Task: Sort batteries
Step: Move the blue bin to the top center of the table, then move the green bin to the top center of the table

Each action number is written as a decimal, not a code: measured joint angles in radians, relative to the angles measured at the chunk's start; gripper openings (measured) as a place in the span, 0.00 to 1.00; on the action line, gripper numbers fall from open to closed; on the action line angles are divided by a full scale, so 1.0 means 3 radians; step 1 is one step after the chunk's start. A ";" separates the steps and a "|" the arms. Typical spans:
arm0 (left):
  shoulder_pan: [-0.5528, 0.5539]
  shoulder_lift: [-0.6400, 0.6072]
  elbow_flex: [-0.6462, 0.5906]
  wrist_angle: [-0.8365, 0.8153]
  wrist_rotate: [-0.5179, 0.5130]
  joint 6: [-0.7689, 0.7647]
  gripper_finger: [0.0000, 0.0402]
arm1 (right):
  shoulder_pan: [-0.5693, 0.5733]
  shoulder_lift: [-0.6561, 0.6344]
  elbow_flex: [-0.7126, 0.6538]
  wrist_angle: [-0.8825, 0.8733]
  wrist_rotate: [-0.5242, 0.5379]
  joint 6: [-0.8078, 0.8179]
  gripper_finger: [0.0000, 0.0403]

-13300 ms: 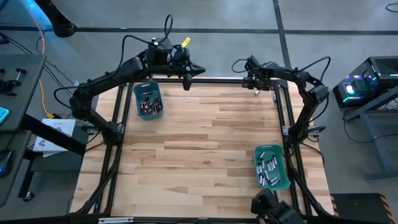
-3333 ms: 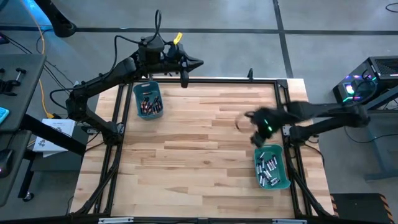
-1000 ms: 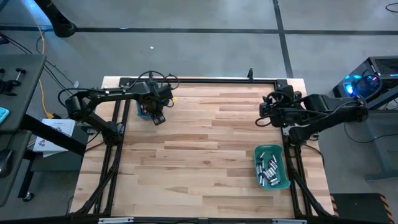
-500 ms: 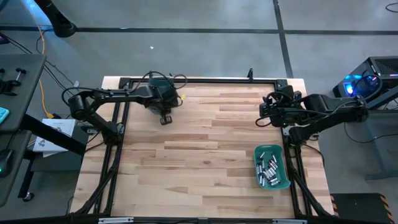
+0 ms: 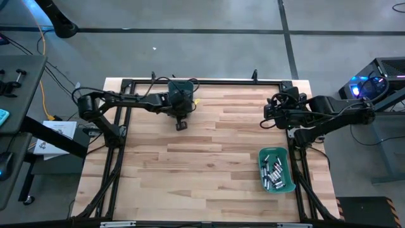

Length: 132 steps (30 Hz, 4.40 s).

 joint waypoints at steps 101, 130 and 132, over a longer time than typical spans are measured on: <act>0.0193 -0.0757 0.0294 0.0813 -0.0167 -0.0254 0.47 | 0.2500 0.1440 -0.1380 0.2372 -0.3531 0.0324 0.38; 0.0195 -0.0764 0.0292 0.0582 -0.0170 -0.0476 0.47 | -0.0025 0.1436 -0.1153 0.1524 -0.2681 -0.4333 0.00; 0.0195 -0.0768 0.0292 0.0462 -0.0169 -0.0620 0.47 | -0.0267 0.1436 -0.1153 0.1637 -0.2666 -0.4677 0.00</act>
